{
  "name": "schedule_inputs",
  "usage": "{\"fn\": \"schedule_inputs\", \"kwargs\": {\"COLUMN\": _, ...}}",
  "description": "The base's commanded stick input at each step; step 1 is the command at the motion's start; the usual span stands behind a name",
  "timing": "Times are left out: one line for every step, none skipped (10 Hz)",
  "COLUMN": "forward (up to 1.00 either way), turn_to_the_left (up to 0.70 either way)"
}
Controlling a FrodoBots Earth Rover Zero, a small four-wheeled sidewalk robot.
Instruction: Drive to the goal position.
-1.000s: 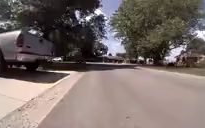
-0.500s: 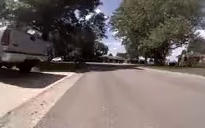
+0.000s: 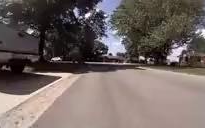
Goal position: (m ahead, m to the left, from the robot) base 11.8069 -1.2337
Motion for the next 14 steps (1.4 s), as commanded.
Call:
{"fn": "schedule_inputs", "kwargs": {"forward": 1.0, "turn_to_the_left": 0.0}}
{"fn": "schedule_inputs", "kwargs": {"forward": 1.0, "turn_to_the_left": 0.0}}
{"fn": "schedule_inputs", "kwargs": {"forward": 1.0, "turn_to_the_left": 0.0}}
{"fn": "schedule_inputs", "kwargs": {"forward": 1.0, "turn_to_the_left": 0.0}}
{"fn": "schedule_inputs", "kwargs": {"forward": 1.0, "turn_to_the_left": 0.0}}
{"fn": "schedule_inputs", "kwargs": {"forward": 1.0, "turn_to_the_left": 0.0}}
{"fn": "schedule_inputs", "kwargs": {"forward": 1.0, "turn_to_the_left": 0.0}}
{"fn": "schedule_inputs", "kwargs": {"forward": 1.0, "turn_to_the_left": 0.0}}
{"fn": "schedule_inputs", "kwargs": {"forward": 1.0, "turn_to_the_left": 0.0}}
{"fn": "schedule_inputs", "kwargs": {"forward": 1.0, "turn_to_the_left": 0.0}}
{"fn": "schedule_inputs", "kwargs": {"forward": 1.0, "turn_to_the_left": 0.0}}
{"fn": "schedule_inputs", "kwargs": {"forward": 1.0, "turn_to_the_left": 0.0}}
{"fn": "schedule_inputs", "kwargs": {"forward": 1.0, "turn_to_the_left": 0.0}}
{"fn": "schedule_inputs", "kwargs": {"forward": 1.0, "turn_to_the_left": 0.0}}
